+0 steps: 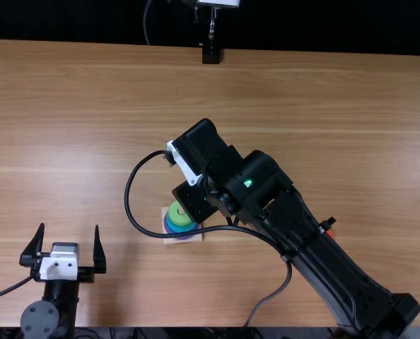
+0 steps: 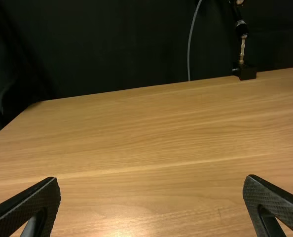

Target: Build the Hanoi tower: stack the rings onto the peg from bottom to top in this color order: purple, dark blue, light blue, dark green, light green, yellow, orange.

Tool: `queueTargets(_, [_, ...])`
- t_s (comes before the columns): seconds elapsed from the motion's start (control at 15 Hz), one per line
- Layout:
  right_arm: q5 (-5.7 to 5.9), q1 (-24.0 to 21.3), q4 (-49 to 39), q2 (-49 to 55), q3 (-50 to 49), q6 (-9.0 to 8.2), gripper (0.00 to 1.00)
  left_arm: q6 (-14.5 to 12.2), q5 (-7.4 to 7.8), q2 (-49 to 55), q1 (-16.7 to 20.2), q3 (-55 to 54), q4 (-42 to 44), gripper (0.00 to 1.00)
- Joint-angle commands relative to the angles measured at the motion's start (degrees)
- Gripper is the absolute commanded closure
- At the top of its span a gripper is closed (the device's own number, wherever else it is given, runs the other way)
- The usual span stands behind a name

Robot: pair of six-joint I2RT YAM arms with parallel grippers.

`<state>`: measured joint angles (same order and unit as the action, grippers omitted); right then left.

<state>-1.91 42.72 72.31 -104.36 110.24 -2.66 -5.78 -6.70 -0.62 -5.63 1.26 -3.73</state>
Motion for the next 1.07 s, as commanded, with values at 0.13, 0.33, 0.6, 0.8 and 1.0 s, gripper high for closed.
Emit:
queueTargets(0.13, [-0.09, 2.02, -0.32, 0.38, 1.74, -3.15, 1.00, -0.23, -0.05, 0.62, -0.08, -1.26, -0.28, 0.00])
queueTargets(0.33, [-0.09, 2.02, -0.43, 0.29, 1.56, -3.15, 1.00, -0.23, -0.16, 0.62, -0.08, -1.26, -0.28, 0.00])
queueTargets(0.6, [-0.09, 2.10, -0.43, 0.29, 1.21, -3.15, 1.00, -0.23, -0.16, 0.62, -0.08, -1.26, -0.28, 0.00])
queueTargets(0.8, [-0.09, 2.02, -0.43, 0.12, 0.86, -3.15, 1.00, -0.23, -0.16, 0.62, -0.08, -1.26, -0.28, 0.00])
queueTargets(1.0, [-0.09, 2.19, -0.43, -1.29, 0.77, -3.36, 1.00, -0.23, -0.16, 0.62, -0.08, -1.26, -0.28, 0.00])
